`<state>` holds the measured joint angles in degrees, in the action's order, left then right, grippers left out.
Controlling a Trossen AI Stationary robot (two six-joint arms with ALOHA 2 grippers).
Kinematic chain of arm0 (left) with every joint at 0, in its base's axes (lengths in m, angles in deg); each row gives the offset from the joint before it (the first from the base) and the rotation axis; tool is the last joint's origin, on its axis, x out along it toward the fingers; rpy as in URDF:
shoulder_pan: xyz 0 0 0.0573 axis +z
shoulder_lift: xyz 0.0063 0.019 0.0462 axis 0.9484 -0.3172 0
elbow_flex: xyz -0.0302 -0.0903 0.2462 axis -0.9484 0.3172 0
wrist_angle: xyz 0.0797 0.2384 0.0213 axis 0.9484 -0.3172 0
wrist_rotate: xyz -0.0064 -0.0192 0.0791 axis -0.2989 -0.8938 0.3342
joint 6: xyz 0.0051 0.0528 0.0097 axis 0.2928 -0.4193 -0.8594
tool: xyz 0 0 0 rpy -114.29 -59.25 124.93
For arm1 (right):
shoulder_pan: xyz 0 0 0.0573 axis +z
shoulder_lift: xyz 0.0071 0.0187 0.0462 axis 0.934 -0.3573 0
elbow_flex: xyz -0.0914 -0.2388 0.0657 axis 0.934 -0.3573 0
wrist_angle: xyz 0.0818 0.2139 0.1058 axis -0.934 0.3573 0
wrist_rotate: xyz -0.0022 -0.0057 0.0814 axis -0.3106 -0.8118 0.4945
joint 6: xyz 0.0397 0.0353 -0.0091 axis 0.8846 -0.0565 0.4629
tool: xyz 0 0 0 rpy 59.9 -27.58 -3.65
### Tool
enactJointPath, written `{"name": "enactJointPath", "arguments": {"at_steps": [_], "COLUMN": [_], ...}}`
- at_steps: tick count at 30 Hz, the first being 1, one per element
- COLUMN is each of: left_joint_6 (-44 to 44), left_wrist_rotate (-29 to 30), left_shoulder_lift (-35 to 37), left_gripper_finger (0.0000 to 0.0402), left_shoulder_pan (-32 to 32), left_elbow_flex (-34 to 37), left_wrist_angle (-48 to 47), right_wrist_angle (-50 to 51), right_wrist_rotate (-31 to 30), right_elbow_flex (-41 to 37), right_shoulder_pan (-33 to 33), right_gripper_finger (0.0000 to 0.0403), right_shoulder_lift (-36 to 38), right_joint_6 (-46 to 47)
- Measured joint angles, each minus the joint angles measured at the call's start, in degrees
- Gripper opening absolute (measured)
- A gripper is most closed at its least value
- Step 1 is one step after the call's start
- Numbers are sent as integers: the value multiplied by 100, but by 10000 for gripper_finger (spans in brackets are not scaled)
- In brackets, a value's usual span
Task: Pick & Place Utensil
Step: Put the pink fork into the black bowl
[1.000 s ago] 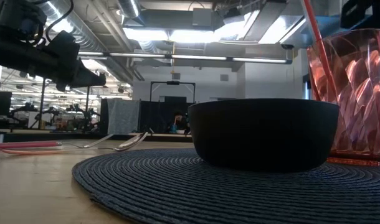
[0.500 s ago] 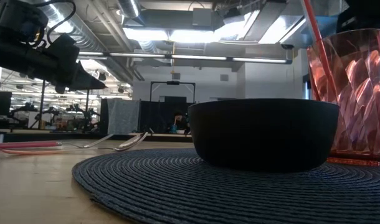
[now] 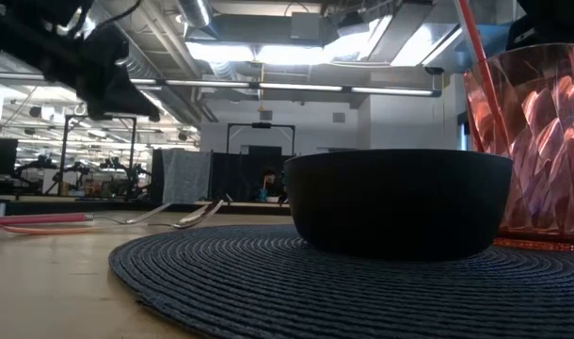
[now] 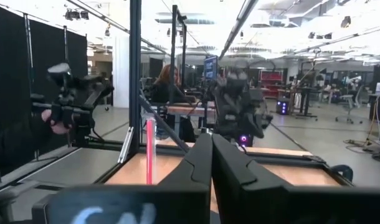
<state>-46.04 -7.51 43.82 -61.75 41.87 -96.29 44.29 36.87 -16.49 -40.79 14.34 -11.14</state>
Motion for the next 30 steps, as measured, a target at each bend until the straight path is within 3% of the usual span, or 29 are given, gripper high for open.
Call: {"name": "enactJointPath", "arguments": {"at_steps": [6, 10, 14, 20, 30], "left_joint_6": [1042, 1369, 1513, 1485, 1859], "left_wrist_rotate": [254, -338, -935, -1082, -1364], "left_shoulder_lift": [-1255, -2017, -2676, -3402, -3908], "left_gripper_finger": [2, 7, 26, 82, 167], "left_shoulder_pan": [-186, -186, -218, -481, -1169], "left_elbow_flex": [-1607, -1914, -1917, -1917, -1919], "left_wrist_angle": [-2862, -3858, -4011, -3862, -3304], "right_wrist_angle": [18, 64, 113, 134, 151], "right_wrist_rotate": [-2, -1, 0, 0, 0], "right_elbow_flex": [0, 0, 0, 0, 0], "right_shoulder_pan": [0, 0, 0, 0, 0], "right_gripper_finger": [6, 12, 14, 5, 21], "right_shoulder_lift": [-2, -2, -2, -2, -2], "right_joint_6": [-15, 33, 90, 85, 150]}}
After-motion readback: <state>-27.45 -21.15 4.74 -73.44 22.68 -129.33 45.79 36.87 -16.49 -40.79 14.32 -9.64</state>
